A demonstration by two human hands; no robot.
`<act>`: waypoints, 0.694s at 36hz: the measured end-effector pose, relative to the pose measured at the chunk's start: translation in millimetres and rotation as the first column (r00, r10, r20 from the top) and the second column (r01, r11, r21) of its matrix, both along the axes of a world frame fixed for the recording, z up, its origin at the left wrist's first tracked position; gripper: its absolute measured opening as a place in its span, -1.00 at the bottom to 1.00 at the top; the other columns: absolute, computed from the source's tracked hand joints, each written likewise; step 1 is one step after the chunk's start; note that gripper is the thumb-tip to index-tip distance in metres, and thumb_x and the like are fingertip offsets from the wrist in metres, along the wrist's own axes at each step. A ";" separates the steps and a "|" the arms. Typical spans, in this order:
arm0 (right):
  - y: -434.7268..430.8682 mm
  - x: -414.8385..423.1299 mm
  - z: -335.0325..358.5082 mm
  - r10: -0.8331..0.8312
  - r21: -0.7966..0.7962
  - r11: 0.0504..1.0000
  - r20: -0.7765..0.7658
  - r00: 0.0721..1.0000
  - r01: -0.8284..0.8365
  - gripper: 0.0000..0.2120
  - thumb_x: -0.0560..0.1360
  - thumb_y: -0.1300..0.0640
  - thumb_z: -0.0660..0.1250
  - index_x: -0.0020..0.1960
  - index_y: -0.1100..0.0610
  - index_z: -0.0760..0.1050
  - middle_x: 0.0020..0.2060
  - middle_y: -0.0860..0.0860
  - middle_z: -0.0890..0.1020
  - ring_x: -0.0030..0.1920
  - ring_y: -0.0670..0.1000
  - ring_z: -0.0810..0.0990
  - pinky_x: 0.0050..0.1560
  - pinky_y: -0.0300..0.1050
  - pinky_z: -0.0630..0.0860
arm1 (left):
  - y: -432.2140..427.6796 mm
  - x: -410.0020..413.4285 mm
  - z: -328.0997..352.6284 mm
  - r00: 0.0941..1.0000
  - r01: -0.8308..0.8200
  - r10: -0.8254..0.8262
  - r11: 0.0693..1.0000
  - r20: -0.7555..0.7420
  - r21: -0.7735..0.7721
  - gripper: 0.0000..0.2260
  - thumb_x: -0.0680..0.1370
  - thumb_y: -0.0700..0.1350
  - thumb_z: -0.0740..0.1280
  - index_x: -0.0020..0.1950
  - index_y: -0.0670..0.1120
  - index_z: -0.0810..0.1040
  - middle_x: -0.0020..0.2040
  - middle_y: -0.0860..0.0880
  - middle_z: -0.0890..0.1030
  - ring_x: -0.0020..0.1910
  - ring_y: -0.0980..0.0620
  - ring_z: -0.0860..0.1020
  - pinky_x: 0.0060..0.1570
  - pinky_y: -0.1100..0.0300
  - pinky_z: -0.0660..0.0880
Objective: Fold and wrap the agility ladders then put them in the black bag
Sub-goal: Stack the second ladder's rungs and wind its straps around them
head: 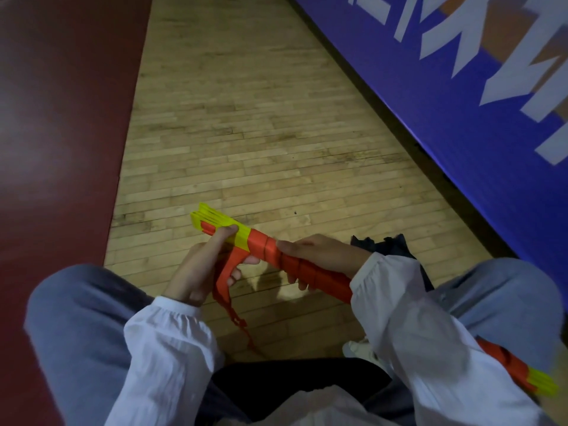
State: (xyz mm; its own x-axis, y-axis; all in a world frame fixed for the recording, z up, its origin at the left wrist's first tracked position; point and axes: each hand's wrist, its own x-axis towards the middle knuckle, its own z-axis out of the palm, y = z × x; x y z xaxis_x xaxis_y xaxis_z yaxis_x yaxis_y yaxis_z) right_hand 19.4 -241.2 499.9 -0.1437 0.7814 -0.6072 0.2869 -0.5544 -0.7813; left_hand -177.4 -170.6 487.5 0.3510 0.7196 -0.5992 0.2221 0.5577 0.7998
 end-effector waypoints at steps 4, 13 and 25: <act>-1.1 0.3 1.0 -0.014 0.060 0.998 0.020 1.000 0.013 -0.49 0.53 -0.17 0.23 0.21 0.25 0.49 -0.21 0.10 0.65 -0.33 -0.05 0.62 -0.33 -0.23 0.54 | -1.2 -1.0 8.9 0.998 0.040 -0.037 0.997 0.045 -0.071 -0.60 0.57 0.17 0.17 -0.02 -0.17 0.52 -0.15 -0.21 0.69 -0.57 0.03 0.48 -0.59 0.32 0.40; -5.8 1.8 9.0 -0.141 0.230 0.966 0.092 0.986 0.117 -0.58 0.50 -0.16 0.31 0.07 0.20 0.56 -0.25 0.08 0.66 -0.25 0.07 0.62 -0.16 -0.02 0.55 | 3.6 -6.9 12.6 0.991 0.132 -0.131 0.991 0.011 -0.038 -0.44 0.54 0.26 0.14 0.04 -0.24 0.58 -0.10 -0.21 0.69 -0.55 0.04 0.50 -0.59 0.31 0.40; -6.3 -2.9 3.1 -0.117 0.256 0.966 0.278 0.953 0.044 -0.55 0.36 -0.19 0.47 0.07 0.07 0.48 -0.03 0.04 0.61 -0.06 0.06 0.61 0.03 0.02 0.54 | 4.6 -4.2 15.7 0.998 0.027 -0.027 1.000 0.062 -0.004 -0.53 0.57 0.18 0.18 0.03 -0.24 0.56 -0.09 -0.21 0.69 -0.59 0.07 0.41 -0.62 0.33 0.33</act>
